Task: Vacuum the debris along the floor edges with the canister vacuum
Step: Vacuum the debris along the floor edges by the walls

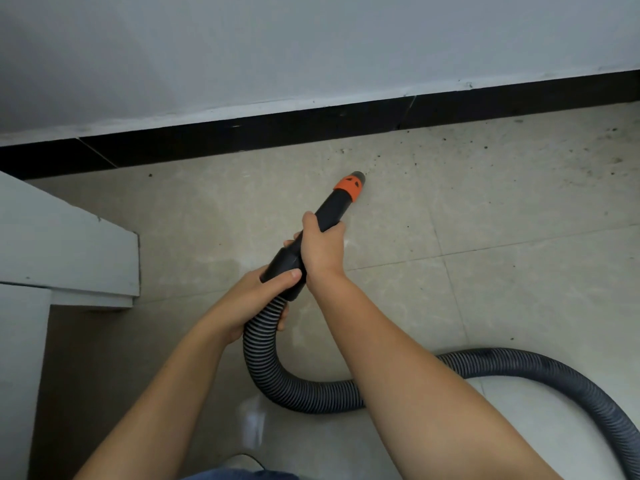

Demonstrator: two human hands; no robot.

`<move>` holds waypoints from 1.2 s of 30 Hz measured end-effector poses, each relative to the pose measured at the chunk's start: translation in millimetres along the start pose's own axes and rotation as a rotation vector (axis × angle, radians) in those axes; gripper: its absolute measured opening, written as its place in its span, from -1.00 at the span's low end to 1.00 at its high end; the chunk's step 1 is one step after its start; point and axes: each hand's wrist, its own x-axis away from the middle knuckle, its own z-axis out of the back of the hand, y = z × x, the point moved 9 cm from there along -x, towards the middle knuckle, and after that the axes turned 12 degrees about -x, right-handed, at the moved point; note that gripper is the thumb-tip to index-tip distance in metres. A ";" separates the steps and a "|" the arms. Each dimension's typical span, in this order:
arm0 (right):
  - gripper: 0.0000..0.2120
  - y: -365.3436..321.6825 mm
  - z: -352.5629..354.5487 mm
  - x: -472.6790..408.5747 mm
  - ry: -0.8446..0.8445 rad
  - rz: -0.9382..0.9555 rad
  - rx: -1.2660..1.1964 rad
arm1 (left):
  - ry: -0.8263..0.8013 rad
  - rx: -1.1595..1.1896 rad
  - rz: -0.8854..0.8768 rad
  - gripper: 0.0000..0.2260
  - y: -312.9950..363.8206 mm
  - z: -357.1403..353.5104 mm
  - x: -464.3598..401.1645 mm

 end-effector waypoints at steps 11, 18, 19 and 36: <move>-0.76 5.6 -23.4 10.8 -0.192 -0.073 0.090 | 0.151 0.097 0.008 -0.77 -14.5 0.2 17.8; -0.74 17.3 -39.7 18.9 -0.255 -0.102 0.116 | 0.213 0.118 0.025 -0.79 -23.3 12.6 28.6; -0.74 14.0 -39.6 16.0 -0.245 -0.097 0.109 | 0.208 0.112 0.022 -0.78 -20.3 13.2 26.0; -0.77 -37.8 -24.8 -26.1 -0.211 -0.047 0.106 | 0.159 0.142 -0.013 -0.67 20.8 -13.5 -22.8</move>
